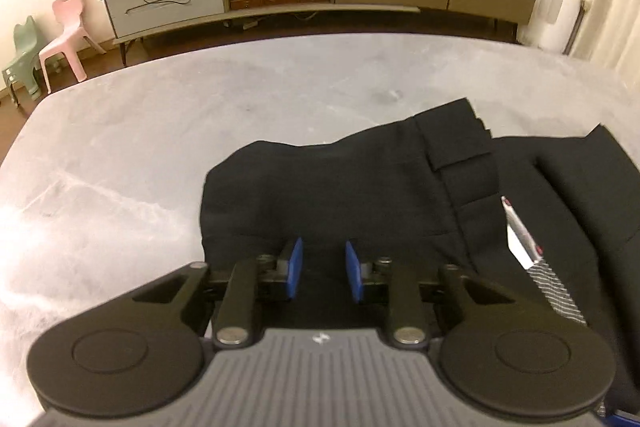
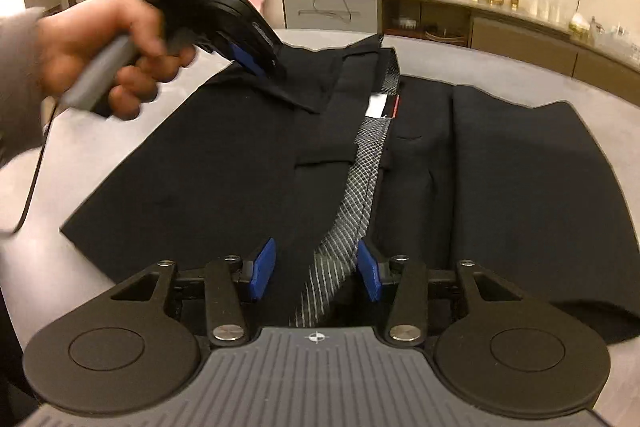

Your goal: Fold clothes

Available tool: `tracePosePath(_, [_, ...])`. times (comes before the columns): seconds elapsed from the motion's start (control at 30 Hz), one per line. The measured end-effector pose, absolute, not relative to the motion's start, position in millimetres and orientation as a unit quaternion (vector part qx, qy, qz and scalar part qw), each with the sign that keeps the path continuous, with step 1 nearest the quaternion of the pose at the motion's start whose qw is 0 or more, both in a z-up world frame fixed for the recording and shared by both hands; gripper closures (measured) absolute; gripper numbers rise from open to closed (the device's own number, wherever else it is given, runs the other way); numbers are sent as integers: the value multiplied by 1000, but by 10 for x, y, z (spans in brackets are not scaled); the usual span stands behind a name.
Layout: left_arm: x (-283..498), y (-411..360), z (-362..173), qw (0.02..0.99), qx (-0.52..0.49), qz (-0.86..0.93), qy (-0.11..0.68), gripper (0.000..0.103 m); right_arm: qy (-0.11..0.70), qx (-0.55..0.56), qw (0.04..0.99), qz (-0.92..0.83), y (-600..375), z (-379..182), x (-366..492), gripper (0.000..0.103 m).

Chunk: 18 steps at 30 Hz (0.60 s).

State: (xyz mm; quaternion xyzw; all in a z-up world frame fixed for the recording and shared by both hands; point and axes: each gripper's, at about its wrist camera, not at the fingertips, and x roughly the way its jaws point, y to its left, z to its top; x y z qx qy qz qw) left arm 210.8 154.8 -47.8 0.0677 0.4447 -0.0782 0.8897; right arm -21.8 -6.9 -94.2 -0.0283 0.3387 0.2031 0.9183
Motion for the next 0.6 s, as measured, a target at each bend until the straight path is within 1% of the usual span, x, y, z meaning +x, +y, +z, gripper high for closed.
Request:
tracePosePath(0.17, [2099,1438,-383,890,81,-61,445,77,338,-5,917,213,-349,-850,-303,54])
tracePosePath(0.2, [2018,1415,-286,894,74,-66,436,73,330,4,922,204,-483,-787,-322,54])
tracePosePath(0.23, [1931,1391,-183,900,67,-73,424,69,322,14,926,195,-617,-725,-342,47])
tracePosePath(0.27, [1844,1366,-79,906,60,-80,412,63,312,31,935,164,-839,-685,-335,41])
tracePosePath(0.3, [1785,1272,0,907,55,-96,406,60,302,50,944,125,-1090,-653,-320,30])
tracePosePath(0.33, [1735,1156,71,907,51,-114,402,59,291,69,950,86,-1340,-621,-305,24])
tracePosePath(0.37, [1685,1041,142,907,47,-132,397,57,293,89,951,52,-1583,-645,-245,24])
tracePosePath(0.47, [1587,500,235,889,46,-198,410,49,320,105,941,9,-1950,-831,-100,25])
tracePosePath(0.5, [1565,292,246,881,45,-220,417,47,330,109,938,-3,-2061,-895,-53,29])
tracePosePath(0.57, [1536,-96,233,866,47,-249,432,44,326,99,940,3,-2058,-914,-63,47])
tracePosePath(0.6, [1535,-284,215,860,52,-259,437,43,324,96,941,12,-2015,-905,-82,80])
